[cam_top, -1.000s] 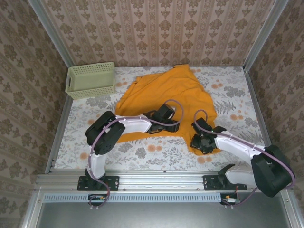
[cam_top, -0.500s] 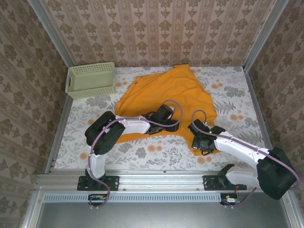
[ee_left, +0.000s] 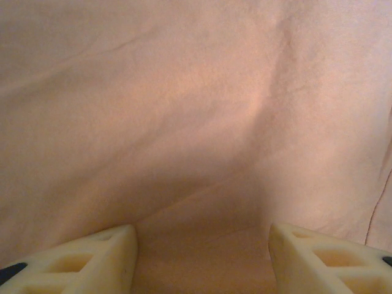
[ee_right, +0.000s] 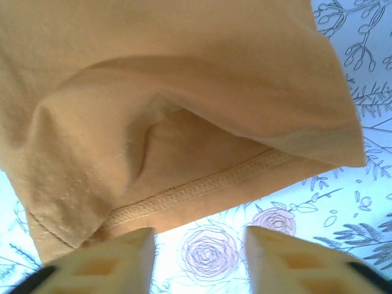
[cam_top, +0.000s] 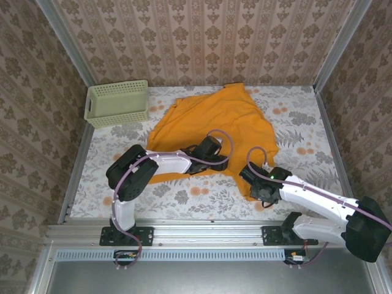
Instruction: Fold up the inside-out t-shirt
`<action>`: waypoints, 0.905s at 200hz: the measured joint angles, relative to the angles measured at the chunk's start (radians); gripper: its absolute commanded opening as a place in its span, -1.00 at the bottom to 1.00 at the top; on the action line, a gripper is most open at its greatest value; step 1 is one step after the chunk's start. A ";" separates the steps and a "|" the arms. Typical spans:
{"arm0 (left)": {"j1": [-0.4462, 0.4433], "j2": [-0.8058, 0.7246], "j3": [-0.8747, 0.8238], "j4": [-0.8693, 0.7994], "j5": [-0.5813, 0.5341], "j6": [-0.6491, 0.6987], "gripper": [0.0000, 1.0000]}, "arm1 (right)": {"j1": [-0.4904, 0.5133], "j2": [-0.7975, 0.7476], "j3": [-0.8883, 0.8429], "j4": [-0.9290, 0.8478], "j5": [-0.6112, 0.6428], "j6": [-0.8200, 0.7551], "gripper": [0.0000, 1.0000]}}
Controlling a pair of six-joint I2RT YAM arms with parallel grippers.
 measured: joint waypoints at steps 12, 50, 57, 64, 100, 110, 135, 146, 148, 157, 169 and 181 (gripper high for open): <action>0.000 -0.024 -0.014 -0.026 0.000 0.000 0.27 | -0.022 -0.001 0.024 -0.017 0.001 -0.024 0.05; 0.002 -0.151 -0.053 -0.090 -0.003 0.008 0.32 | -0.225 0.005 0.120 0.048 -0.052 -0.166 -0.08; 0.003 -0.174 -0.053 -0.093 -0.007 0.012 0.32 | -0.247 0.028 0.133 0.067 -0.061 -0.187 -0.09; 0.004 -0.191 -0.053 -0.095 -0.011 0.013 0.32 | -0.254 0.061 0.145 0.091 -0.075 -0.204 -0.09; 0.043 -0.238 -0.091 -0.101 -0.030 0.017 0.32 | -0.240 0.236 0.151 0.178 -0.117 -0.234 -0.16; 0.061 -0.240 -0.112 -0.104 -0.034 0.017 0.33 | -0.232 0.249 0.134 0.193 -0.117 -0.231 -0.14; 0.101 -0.246 -0.161 -0.124 -0.045 0.018 0.34 | -0.217 0.250 0.063 0.214 -0.118 -0.209 -0.21; 0.114 -0.250 -0.174 -0.134 -0.048 0.020 0.34 | -0.212 0.250 0.034 0.215 -0.118 -0.201 -0.29; 0.117 -0.251 -0.177 -0.134 -0.049 0.020 0.34 | -0.211 0.250 0.029 0.215 -0.118 -0.200 -0.30; 0.127 -0.258 -0.184 -0.137 -0.049 0.020 0.34 | -0.206 0.249 0.011 0.213 -0.118 -0.189 -0.37; 0.145 -0.271 -0.193 -0.138 -0.049 0.023 0.35 | -0.202 0.243 -0.002 0.207 -0.115 -0.180 -0.42; 0.168 -0.290 -0.203 -0.137 -0.049 0.028 0.35 | -0.200 0.222 -0.008 0.198 -0.106 -0.178 -0.65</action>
